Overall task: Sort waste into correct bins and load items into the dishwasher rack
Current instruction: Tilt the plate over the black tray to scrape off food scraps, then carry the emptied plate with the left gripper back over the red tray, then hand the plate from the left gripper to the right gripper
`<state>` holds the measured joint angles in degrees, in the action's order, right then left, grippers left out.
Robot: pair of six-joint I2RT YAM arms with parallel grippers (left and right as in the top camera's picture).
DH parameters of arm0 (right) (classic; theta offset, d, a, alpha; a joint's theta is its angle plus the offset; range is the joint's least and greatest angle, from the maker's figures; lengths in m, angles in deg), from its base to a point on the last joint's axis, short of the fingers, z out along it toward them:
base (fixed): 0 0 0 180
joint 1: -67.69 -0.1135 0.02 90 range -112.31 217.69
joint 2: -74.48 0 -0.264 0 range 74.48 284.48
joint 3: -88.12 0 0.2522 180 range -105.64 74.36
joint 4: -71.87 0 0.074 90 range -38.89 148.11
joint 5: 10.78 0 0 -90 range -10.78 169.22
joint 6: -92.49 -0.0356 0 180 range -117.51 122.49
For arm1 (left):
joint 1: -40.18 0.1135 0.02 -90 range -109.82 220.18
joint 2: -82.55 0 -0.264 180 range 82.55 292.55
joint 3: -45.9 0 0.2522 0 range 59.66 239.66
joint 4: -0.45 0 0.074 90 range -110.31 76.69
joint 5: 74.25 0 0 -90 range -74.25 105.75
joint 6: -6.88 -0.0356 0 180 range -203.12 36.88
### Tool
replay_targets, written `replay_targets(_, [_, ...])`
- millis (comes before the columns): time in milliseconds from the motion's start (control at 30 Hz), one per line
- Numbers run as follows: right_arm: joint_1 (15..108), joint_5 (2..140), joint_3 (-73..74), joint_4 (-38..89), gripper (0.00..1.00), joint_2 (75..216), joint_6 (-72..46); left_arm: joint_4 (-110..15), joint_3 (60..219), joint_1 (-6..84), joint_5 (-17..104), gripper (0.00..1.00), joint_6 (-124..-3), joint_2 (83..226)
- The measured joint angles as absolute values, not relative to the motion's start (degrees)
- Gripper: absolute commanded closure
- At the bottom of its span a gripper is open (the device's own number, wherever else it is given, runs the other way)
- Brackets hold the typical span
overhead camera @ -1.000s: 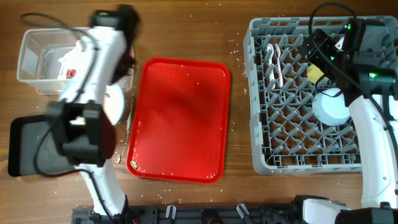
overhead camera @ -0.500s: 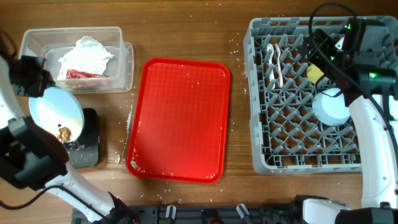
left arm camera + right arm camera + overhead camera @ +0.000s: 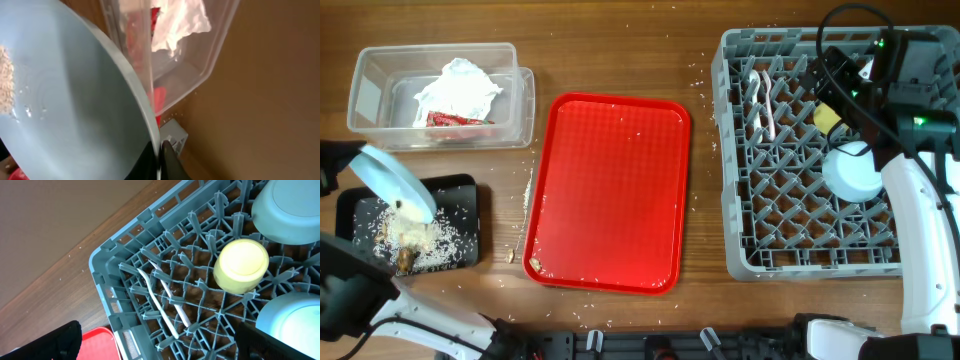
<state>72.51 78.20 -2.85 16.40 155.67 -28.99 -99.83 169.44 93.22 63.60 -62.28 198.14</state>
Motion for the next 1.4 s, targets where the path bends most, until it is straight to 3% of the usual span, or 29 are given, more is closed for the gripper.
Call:
replay_targets(567, [72.5,78.2,-2.9,16.4,0.00,155.7,-29.0,-104.2,169.5,98.5,75.0,0.96,-69.5,198.1])
replay_targets(833, [72.5,78.2,-2.9,16.7,0.00,155.7,-30.9,-109.7,169.5,95.4,73.9,0.96,-71.4,198.1])
replay_targets(967, [72.5,77.3,-2.9,15.8,0.00,155.7,-41.8,-109.7,169.5,80.3,73.2,0.96,-71.7,197.5])
replay_targets(1100, [71.0,69.7,-2.9,17.8,0.01,155.7,-33.6,-107.4,169.5,60.6,71.8,0.96,-71.7,197.1])
replay_targets(1300, [67.6,67.6,-2.9,17.9,0.00,155.7,-33.6,-92.6,169.4,24.8,37.7,0.96,-52.1,197.0])
replay_targets(1333, [67.6,67.6,-2.9,17.9,0.00,155.7,-33.9,-92.0,169.5,21.2,34.7,0.89,-49.7,197.4])
replay_targets(1367, [67.6,67.6,-2.9,17.9,0.00,155.7,-33.9,-91.4,169.5,17.3,31.3,0.68,-47.1,198.2])
replay_targets(1400, [67.6,67.6,-2.9,17.9,0.00,155.7,-33.8,-91.3,169.5,13.9,28.8,0.62,-44.8,200.0])
